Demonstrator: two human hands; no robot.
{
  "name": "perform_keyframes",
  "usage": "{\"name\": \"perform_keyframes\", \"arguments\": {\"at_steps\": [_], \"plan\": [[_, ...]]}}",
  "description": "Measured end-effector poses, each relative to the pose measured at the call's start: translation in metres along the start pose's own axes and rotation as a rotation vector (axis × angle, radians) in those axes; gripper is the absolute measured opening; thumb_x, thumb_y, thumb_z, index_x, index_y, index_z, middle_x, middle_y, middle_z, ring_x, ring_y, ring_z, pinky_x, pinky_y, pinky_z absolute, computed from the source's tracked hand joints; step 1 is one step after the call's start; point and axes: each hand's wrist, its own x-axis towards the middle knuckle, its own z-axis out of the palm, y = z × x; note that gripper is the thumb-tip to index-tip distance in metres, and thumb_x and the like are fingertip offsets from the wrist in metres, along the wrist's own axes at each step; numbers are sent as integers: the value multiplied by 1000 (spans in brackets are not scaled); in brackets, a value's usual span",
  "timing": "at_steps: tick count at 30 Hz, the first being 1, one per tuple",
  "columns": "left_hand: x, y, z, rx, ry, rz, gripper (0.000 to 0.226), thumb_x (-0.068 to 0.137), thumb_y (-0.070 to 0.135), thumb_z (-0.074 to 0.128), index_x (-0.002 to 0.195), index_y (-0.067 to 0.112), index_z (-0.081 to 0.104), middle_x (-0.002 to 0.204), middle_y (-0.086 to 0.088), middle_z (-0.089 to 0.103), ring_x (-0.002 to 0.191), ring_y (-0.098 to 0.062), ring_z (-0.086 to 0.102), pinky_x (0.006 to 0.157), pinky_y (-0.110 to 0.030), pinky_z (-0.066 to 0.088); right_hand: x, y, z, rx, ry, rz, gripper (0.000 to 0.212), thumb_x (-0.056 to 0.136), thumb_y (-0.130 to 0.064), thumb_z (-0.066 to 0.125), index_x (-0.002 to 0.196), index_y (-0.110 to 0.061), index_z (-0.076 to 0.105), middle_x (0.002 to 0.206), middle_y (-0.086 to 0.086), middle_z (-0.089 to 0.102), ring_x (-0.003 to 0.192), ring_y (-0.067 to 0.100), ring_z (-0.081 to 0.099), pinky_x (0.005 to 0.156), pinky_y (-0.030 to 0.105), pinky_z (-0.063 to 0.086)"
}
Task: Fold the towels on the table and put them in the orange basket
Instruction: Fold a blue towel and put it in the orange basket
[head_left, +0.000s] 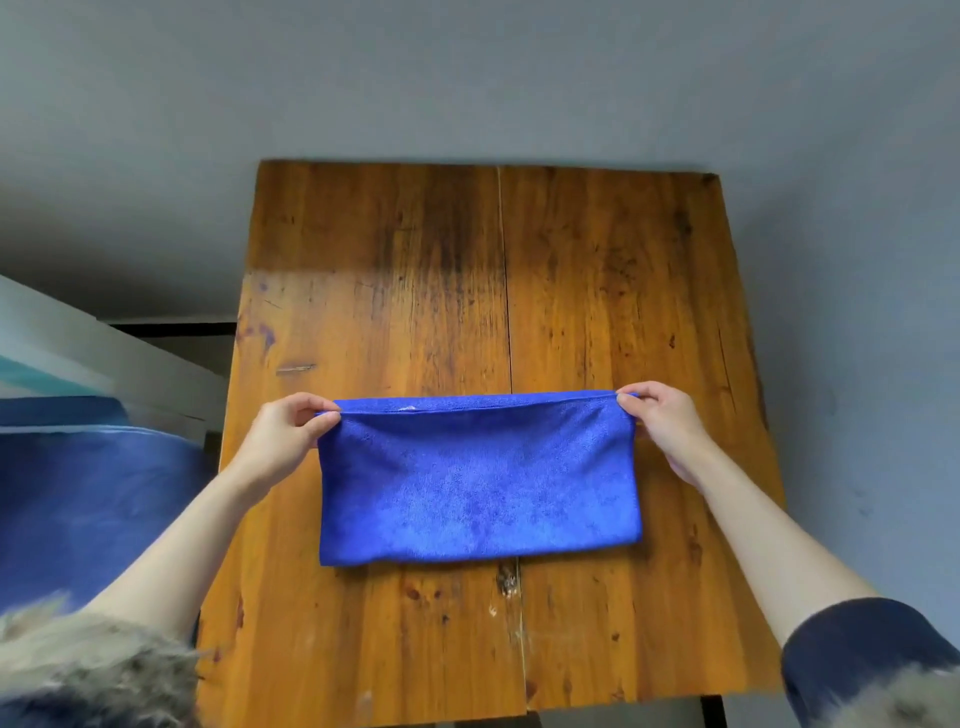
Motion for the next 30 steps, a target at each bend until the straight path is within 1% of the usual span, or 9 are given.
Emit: {"name": "perform_keyframes", "arguments": {"at_steps": [5, 9, 12, 16, 18, 21, 24, 27, 30], "plan": [[20, -9, 12, 29, 56, -2, 10, 91, 14, 57, 92, 8, 65, 87, -8, 64, 77, -18, 53, 70, -27, 43, 13, 9, 9, -8, 47, -4, 8, 92, -5, 54, 94, -7, 61, 83, 0, 60, 79, 10, 55, 66, 12, 42], [29, -15, 19, 173, 102, 56, 10, 92, 18, 56, 89, 11, 62, 80, -1, 58, 63, -9, 46, 56, -23, 37, 25, 15, 17, -72, 94, -21, 8, 93, -9, 53, 96, -9, 61, 99, 9, 59, 92, 17, 53, 70, 20, 41], [32, -15, 21, 205, 145, 83, 10, 92, 19, 55, 89, 12, 62, 78, -2, 56, 60, -9, 44, 54, -24, 35, 29, 19, 26, -147, 155, -22, 12, 95, -13, 50, 101, -8, 60, 106, 10, 59, 95, 20, 53, 77, 27, 39], [22, -14, 23, 132, 145, 110, 8, 93, 20, 53, 88, 15, 57, 69, 1, 51, 56, -15, 39, 47, -20, 32, 12, 19, 39, -214, 335, -114, 16, 94, -9, 46, 105, -2, 56, 96, 4, 54, 92, 21, 49, 82, 31, 37], [13, -13, 22, 82, 156, 130, 7, 93, 17, 53, 88, 12, 56, 69, 2, 50, 54, -8, 40, 45, -12, 30, 1, 19, 41, -180, 385, -154, 15, 94, -8, 45, 105, -2, 54, 94, 2, 52, 88, 18, 47, 77, 27, 34], [5, -12, 20, 49, 156, 162, 7, 93, 14, 53, 89, 9, 57, 73, 5, 52, 54, 5, 45, 50, -7, 33, -7, 18, 42, -142, 402, -201, 13, 94, -7, 46, 104, -2, 54, 91, 1, 53, 85, 17, 48, 76, 25, 33], [10, -14, 23, 37, 192, 161, 6, 93, 14, 53, 91, 10, 57, 73, 6, 52, 56, 6, 45, 54, -7, 34, -3, 15, 44, -132, 417, -198, 11, 94, -8, 46, 101, -6, 54, 90, 0, 52, 85, 18, 48, 77, 27, 34], [19, -16, 31, 38, 237, 139, 4, 93, 15, 53, 92, 12, 57, 73, 3, 52, 63, -4, 46, 57, -10, 36, 5, 14, 48, -147, 427, -171, 13, 94, -9, 47, 103, -5, 55, 93, 1, 53, 88, 18, 49, 77, 26, 34], [29, -21, 37, 110, 287, 112, 9, 92, 19, 54, 96, 13, 59, 81, -1, 56, 76, -19, 49, 68, -26, 37, 13, 17, 50, -138, 420, -147, 14, 94, -10, 49, 104, -4, 58, 93, 2, 56, 89, 19, 52, 78, 29, 39]]}}
